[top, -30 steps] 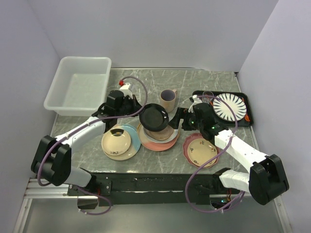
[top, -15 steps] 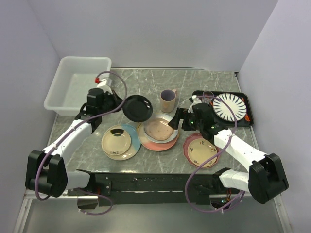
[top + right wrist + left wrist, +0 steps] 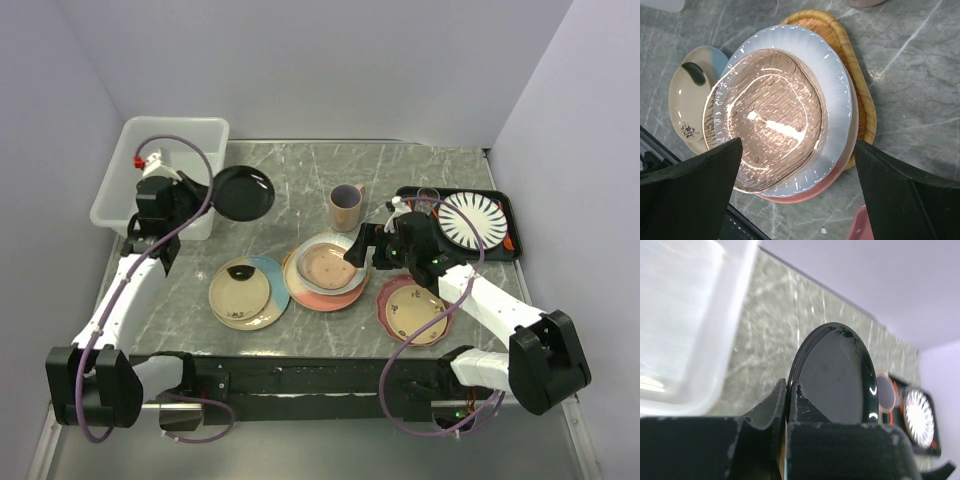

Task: Place the plates into the plastic bin on the countertop
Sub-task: Pick up the plate from the center of the board, then place the plate in the plastic bin.

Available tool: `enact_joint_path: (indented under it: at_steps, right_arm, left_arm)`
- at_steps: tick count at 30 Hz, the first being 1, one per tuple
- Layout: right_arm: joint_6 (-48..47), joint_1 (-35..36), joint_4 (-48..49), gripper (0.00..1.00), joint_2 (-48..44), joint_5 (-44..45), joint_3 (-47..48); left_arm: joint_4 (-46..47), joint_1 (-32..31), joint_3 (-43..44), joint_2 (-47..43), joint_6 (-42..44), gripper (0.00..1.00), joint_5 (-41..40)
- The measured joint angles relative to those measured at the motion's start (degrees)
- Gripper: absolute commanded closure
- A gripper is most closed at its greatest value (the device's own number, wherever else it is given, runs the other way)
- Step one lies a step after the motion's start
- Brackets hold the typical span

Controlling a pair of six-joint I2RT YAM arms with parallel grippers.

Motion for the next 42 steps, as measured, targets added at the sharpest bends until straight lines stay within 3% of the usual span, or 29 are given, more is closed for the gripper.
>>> enact_joint_path:
  at_steps: [16,29,42]
  right_arm:
    - [-0.68,0.0,-0.02,0.0,-1.64,0.17,-0.76]
    - [-1.31,0.02,-0.04,0.0,-1.79,1.09,-0.76]
    - [-1.51,0.02,-0.22,0.0,-1.55,1.38,-0.76]
  left_arm:
    - [-1.66,15.19,1.03,-0.85,-7.02,0.99,-1.31]
    - [-0.48,17.07,1.03,1.03,-9.14,0.99,-0.07]
    - [-1.22,17.42,4.85,14.69,-12.35,0.99,-5.01]
